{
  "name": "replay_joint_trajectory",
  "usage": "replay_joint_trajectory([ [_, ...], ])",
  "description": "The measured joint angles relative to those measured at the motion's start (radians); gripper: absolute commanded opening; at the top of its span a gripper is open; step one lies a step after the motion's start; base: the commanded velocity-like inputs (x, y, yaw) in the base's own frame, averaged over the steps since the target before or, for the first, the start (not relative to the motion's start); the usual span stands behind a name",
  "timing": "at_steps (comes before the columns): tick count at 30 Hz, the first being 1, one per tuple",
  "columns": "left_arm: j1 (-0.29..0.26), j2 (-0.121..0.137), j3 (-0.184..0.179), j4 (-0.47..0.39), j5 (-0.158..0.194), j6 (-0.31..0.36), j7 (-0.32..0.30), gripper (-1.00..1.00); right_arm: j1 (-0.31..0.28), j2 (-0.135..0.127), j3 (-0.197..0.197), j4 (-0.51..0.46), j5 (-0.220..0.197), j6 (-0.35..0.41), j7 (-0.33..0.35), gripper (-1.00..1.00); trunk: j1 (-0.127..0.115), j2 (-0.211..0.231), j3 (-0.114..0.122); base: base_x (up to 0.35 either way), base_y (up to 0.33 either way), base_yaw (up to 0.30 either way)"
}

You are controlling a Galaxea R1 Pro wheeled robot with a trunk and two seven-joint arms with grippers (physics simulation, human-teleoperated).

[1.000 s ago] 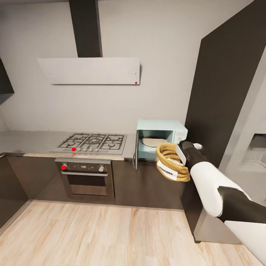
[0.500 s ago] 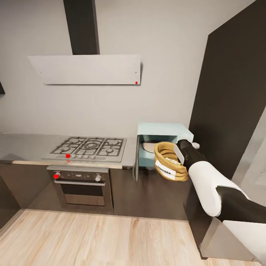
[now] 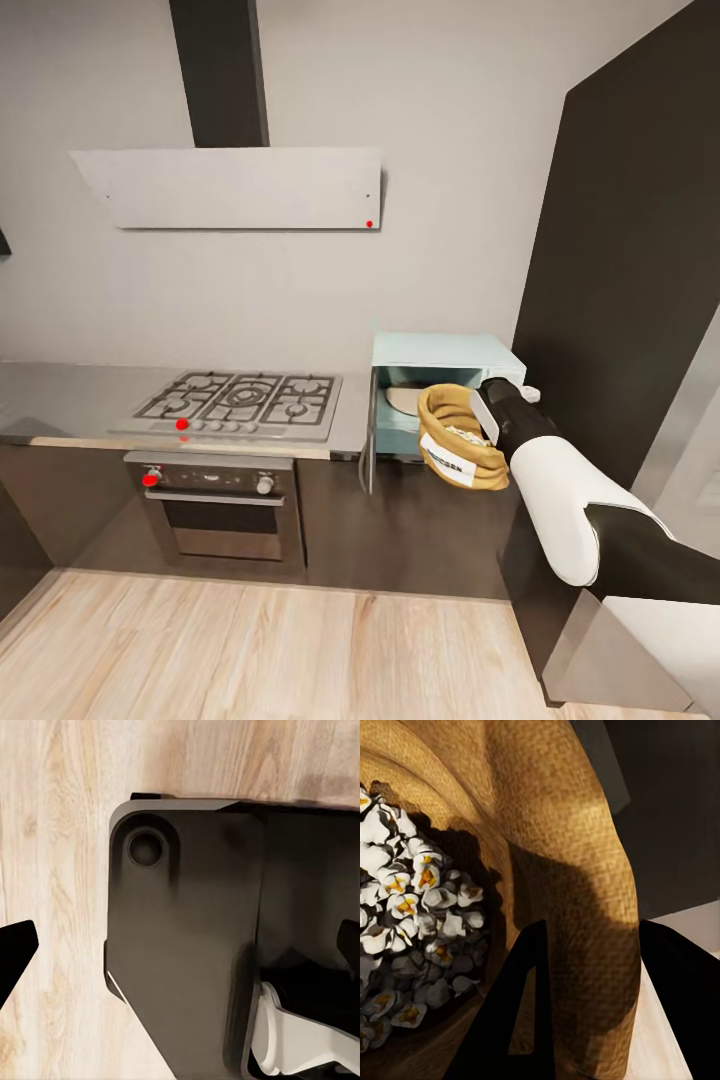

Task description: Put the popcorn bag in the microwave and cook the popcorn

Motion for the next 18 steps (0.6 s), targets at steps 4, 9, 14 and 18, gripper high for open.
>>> replay_joint_trajectory([
  [4,-0.001,0.001,0.004,0.0,0.001,0.003,0.0,1.0,0.0,0.0,0.001,0.0,0.0,0.0,0.0,-1.0,0.0,0.0,0.0,0.293,0.0,0.0],
  [9,-0.001,0.002,0.004,0.0,0.001,0.005,0.001,1.0,0.0,-0.001,0.001,0.0,0.0,0.0,0.0,-1.0,-0.001,0.0,0.0,0.339,0.0,0.0],
  [14,-0.001,0.002,0.002,0.0,0.0,0.005,0.0,1.0,0.0,-0.001,0.001,0.0,0.0,0.0,0.0,-1.0,0.0,0.0,0.0,0.133,0.0,0.0],
  [18,0.0,0.002,0.001,0.0,0.0,0.004,0.0,1.0,0.0,-0.001,0.001,0.0,0.0,0.0,0.0,-1.0,0.0,0.0,0.0,0.009,0.0,0.0],
])
